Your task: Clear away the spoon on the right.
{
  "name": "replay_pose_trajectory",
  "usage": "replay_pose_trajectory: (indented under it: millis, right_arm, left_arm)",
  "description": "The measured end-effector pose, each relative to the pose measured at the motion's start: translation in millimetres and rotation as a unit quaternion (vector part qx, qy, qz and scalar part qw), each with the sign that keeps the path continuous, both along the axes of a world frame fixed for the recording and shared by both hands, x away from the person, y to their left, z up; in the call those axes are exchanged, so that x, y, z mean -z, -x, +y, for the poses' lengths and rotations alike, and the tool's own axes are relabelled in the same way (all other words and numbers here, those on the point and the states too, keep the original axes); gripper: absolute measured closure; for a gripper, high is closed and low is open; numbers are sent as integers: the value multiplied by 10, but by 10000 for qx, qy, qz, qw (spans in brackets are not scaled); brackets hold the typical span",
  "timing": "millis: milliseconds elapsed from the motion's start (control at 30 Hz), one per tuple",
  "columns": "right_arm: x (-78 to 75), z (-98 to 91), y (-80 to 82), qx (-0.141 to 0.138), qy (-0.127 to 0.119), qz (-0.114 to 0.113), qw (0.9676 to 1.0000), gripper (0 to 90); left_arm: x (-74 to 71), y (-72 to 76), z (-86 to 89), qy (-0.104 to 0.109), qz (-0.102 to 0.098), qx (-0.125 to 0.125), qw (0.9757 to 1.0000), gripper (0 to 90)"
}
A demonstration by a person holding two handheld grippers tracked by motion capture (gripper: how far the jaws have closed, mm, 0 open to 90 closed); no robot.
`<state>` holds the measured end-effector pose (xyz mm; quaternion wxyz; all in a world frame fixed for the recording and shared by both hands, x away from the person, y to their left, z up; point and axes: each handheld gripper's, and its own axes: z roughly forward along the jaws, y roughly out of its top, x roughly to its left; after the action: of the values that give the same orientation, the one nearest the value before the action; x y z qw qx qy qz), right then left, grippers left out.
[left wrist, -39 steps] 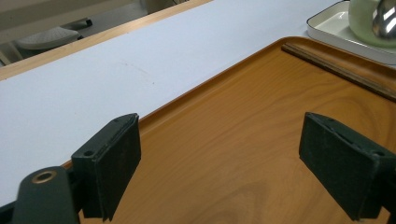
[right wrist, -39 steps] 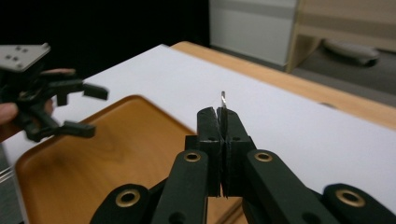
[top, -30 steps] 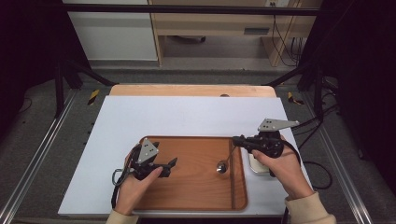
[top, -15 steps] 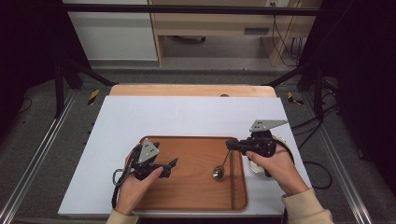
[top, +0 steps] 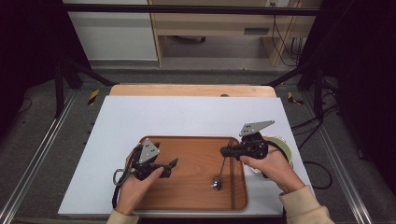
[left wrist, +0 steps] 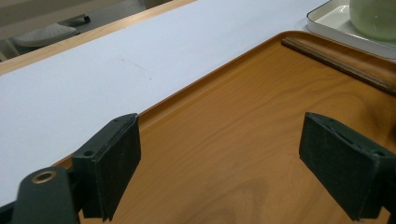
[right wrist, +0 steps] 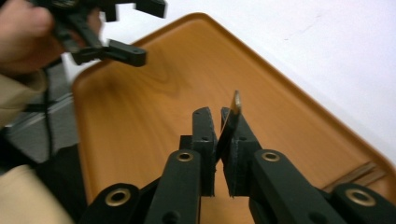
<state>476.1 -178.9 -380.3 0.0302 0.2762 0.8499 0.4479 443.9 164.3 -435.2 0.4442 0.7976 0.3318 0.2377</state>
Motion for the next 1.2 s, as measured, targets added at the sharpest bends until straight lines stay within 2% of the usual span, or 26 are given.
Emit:
replay_pose_trajectory:
  millis: [200, 333, 633, 833, 1000, 1200]
  right_arm:
    - [70, 96, -69, 268, 171, -227, 9992, 795]
    - [111, 156, -94, 297, 260, -320, 9987, 781]
    - [222, 275, -142, 195, 581, -366, 9974, 732]
    - [284, 348, -154, 41, 720, -298, 9970, 705]
    - [320, 385, -151, 69, 921, -340, 9951, 635]
    - [350, 428, -180, 337, 1153, -446, 9918, 470]
  left_arm:
    - [-11, 5, 0, -9, -18, 11, 10000, 125]
    - [-11, 4, 3, -3, -16, 4, 10000, 125]
    - [-12, 7, -7, 9, -26, 4, 10000, 125]
    - [-11, 8, -9, 7, -28, 1, 10000, 125]
    - [-9, 8, -12, -2, -26, 5, 10000, 125]
    - [-6, 10, -22, -24, -23, 27, 10000, 125]
